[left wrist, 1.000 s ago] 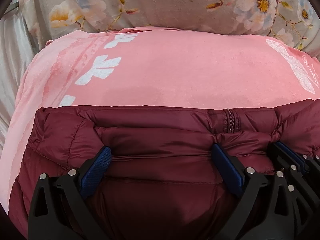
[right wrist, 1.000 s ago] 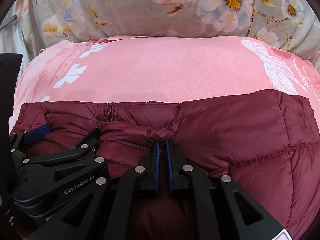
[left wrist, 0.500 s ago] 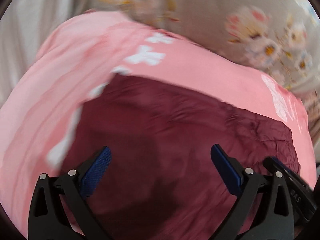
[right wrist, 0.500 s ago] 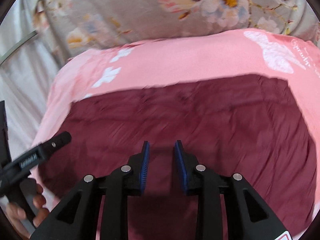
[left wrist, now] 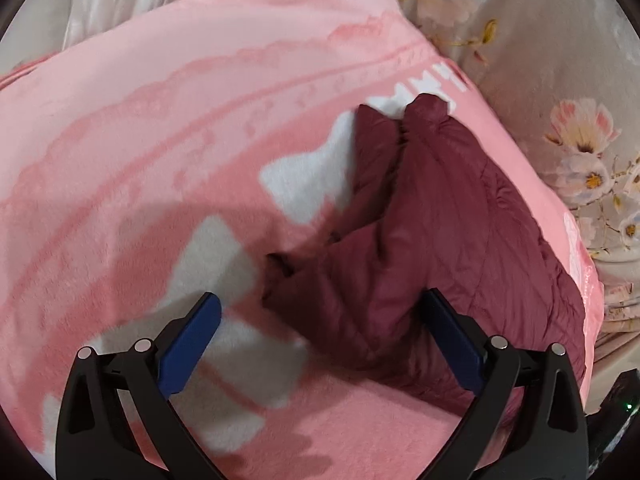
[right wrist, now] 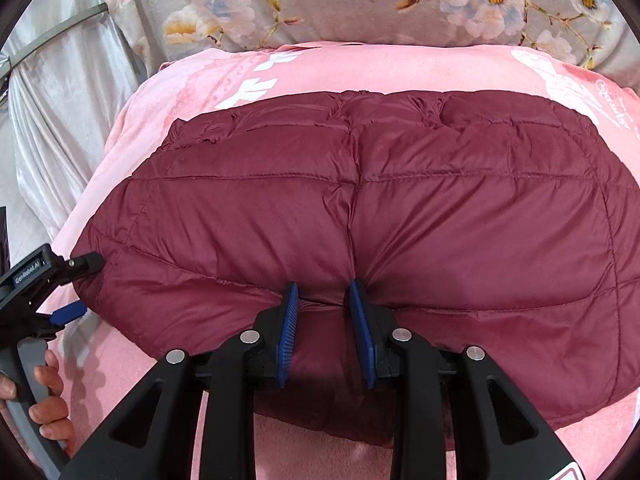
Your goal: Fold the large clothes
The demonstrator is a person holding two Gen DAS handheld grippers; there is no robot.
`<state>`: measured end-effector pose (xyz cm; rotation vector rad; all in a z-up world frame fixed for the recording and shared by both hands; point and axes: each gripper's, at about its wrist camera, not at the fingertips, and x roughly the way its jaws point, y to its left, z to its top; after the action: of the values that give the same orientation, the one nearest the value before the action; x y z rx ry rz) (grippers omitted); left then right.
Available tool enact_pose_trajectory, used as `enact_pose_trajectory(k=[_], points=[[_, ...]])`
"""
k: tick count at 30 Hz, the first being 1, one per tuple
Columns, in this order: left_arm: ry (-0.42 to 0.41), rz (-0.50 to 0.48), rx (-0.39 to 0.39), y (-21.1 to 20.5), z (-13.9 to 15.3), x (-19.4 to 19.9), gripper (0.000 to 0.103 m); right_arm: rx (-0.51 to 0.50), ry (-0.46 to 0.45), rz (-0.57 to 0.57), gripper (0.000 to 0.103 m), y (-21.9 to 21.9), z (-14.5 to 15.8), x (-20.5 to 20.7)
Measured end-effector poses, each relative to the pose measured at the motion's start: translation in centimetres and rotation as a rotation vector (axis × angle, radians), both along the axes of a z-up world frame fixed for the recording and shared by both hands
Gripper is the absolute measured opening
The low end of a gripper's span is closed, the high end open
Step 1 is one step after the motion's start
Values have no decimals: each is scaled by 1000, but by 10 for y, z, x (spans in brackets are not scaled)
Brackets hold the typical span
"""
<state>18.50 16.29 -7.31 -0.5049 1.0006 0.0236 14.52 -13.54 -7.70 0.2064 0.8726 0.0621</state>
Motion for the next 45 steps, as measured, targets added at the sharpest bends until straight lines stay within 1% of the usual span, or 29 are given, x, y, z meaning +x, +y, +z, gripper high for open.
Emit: enact_pose_trajectory(k=[2, 3, 4, 5, 6, 7, 8, 9, 10, 12, 13, 15, 16, 17, 18, 21, 25, 27, 28, 29, 30, 32, 34, 35, 36, 39, 41, 42, 45], points=[[-3, -20, -28, -8, 0, 6, 98, -8, -7, 2, 29, 1, -2, 0], [-4, -33, -36, -12, 0, 10, 96, -13, -10, 2, 29, 1, -2, 0], [-7, -43, -46, -16, 1, 10, 88, -20, -14, 2, 29, 2, -3, -1], [-3, -51, -52, -21, 2, 13, 83, -25, -18, 2, 29, 3, -3, -1], [-1, -54, -54, -24, 4, 14, 73, -27, -19, 2, 29, 4, -3, -1], [-3, -62, -57, -29, 6, 15, 58, -23, -19, 3, 29, 3, -3, 0], [-5, -77, -60, -33, 9, 15, 51, -15, -17, 0, 29, 4, -3, -1], [-10, -90, -55, -36, 13, 15, 35, 8, -7, -5, 28, 2, -2, -1], [-23, -98, -35, -39, 20, 13, 26, 52, 14, -15, 28, -3, 1, -2], [-66, -128, -5, -45, 37, 7, 19, 156, 36, -48, 23, -17, 10, -10], [-80, -138, 3, -45, 43, 4, 17, 185, 26, -52, 22, -22, 16, -17], [-112, -161, 10, -48, 59, -1, 16, 136, 26, -60, 17, -26, 21, -26], [-124, -168, 10, -50, 65, -4, 15, 102, 48, -58, 14, -26, 19, -29], [-141, -177, 9, -51, 72, -7, 15, 102, 63, -50, 9, -26, 16, -29], [-165, -193, 9, -54, 83, -13, 15, 113, 79, -39, 7, -26, 11, -30], [-218, -243, 10, -67, 106, -22, 14, 116, 96, -27, 6, -19, -2, -29], [-313, -342, 38, -106, 145, -39, 13, 95, 73, 1, 6, -9, -6, -23], [-352, -405, 46, -133, 161, -42, 13, 145, 81, -12, 6, -18, -1, -25], [-365, -429, 53, -145, 167, -43, 13, 191, 75, -28, 5, -28, 5, -32], [-379, -461, 58, -161, 174, -43, 13, 206, 62, -37, 5, -34, 10, -38], [-387, -482, 58, -173, 178, -43, 13, 205, 49, -46, 5, -39, 14, -45], [-406, -546, 73, -206, 185, -43, 13, 153, 26, -86, 5, -56, 24, -64], [-410, -610, 93, -246, 184, -44, 13, 106, 23, -143, 5, -81, 29, -87], [-403, -642, 101, -266, 181, -43, 13, 98, 28, -167, 5, -91, 29, -96], [-396, -663, 107, -279, 177, -44, 13, 94, 35, -196, 6, -103, 28, -105], [-354, -747, 149, -335, 155, -46, 13, 106, 57, -295, 6, -143, 21, -139], [-299, -797, 167, -370, 133, -47, 13, 113, 63, -338, 6, -163, 18, -157], [-259, -818, 179, -388, 116, -46, 13, 114, 66, -354, 6, -170, 16, -163], [-160, -846, 198, -418, 77, -45, 13, 128, 75, -410, 6, -188, 10, -178]])
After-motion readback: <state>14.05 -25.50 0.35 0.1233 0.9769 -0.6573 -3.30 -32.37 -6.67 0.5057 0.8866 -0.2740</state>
